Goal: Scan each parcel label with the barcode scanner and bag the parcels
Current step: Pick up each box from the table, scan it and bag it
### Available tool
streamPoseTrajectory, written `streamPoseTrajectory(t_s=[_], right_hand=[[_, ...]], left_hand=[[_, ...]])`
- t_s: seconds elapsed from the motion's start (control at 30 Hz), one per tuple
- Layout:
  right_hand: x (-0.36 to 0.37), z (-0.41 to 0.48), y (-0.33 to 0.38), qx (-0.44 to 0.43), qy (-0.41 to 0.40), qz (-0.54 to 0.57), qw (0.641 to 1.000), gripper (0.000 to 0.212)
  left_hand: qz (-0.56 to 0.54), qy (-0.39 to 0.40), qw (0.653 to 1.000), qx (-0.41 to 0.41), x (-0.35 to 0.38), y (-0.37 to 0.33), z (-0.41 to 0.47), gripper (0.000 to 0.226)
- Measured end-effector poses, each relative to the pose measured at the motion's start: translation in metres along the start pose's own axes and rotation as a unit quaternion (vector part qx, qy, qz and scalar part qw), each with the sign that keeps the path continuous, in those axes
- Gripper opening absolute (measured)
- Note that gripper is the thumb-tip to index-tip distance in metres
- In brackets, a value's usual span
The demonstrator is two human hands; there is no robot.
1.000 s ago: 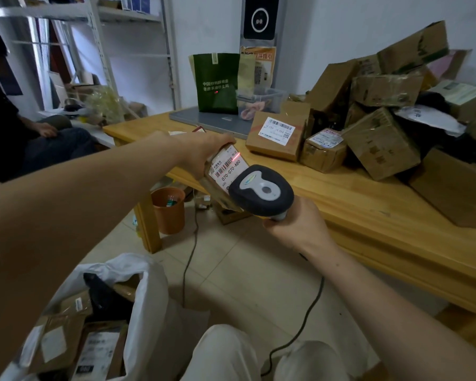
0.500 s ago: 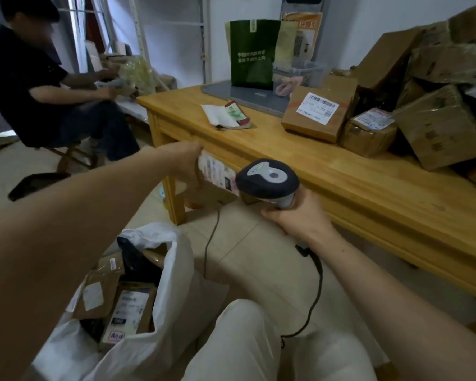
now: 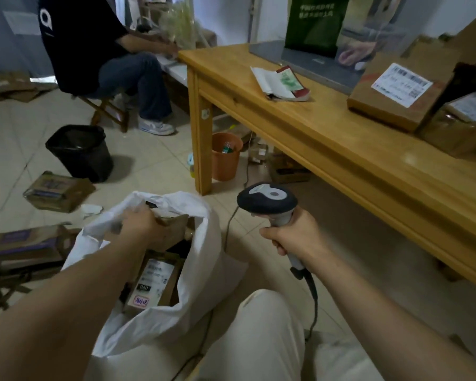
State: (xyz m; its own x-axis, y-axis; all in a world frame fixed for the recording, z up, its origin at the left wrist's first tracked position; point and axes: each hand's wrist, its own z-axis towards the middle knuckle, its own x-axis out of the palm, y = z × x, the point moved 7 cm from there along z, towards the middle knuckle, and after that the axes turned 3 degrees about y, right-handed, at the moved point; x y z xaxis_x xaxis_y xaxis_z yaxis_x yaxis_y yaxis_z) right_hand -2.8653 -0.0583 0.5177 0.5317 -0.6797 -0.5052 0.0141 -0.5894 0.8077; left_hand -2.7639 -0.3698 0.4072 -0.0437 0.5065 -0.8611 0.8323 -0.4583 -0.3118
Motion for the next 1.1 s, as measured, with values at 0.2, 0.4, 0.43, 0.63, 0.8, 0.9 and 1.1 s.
streamPoseTrajectory(t_s=[0.2,0.4,0.43,0.63,0.8,0.9,1.1], right_hand=[[0.0,0.015,-0.015,0.044,-0.003,0.057,0.997,0.015],[-0.029,0.01,-0.016,0.074,-0.027,0.202,0.976,0.017],[-0.038,0.007,-0.014,0.072,-0.034,0.22,0.972,0.018],[-0.112,-0.005,-0.015,0.053,-0.115,0.292,0.948,0.019],[-0.185,-0.003,-0.016,0.042,-0.181,0.306,0.934,0.014],[-0.242,0.012,-0.009,0.011,-0.223,0.335,0.915,0.018],[-0.308,0.053,-0.022,0.01,-0.226,0.384,0.895,0.011]], left_hand=[[0.013,0.006,1.0,0.027,0.047,-0.029,0.001,0.098],[-0.028,-0.001,0.986,0.163,0.011,-0.138,-0.047,0.077],[-0.034,-0.013,0.98,0.194,0.003,-0.162,-0.059,0.074],[-0.044,-0.043,0.943,0.328,-0.022,-0.284,-0.101,0.071],[-0.035,-0.048,0.917,0.394,-0.035,-0.374,-0.128,0.071],[-0.046,-0.071,0.904,0.419,-0.045,-0.429,-0.14,0.074],[-0.149,-0.042,0.893,0.422,-0.046,-0.517,-0.14,0.045]])
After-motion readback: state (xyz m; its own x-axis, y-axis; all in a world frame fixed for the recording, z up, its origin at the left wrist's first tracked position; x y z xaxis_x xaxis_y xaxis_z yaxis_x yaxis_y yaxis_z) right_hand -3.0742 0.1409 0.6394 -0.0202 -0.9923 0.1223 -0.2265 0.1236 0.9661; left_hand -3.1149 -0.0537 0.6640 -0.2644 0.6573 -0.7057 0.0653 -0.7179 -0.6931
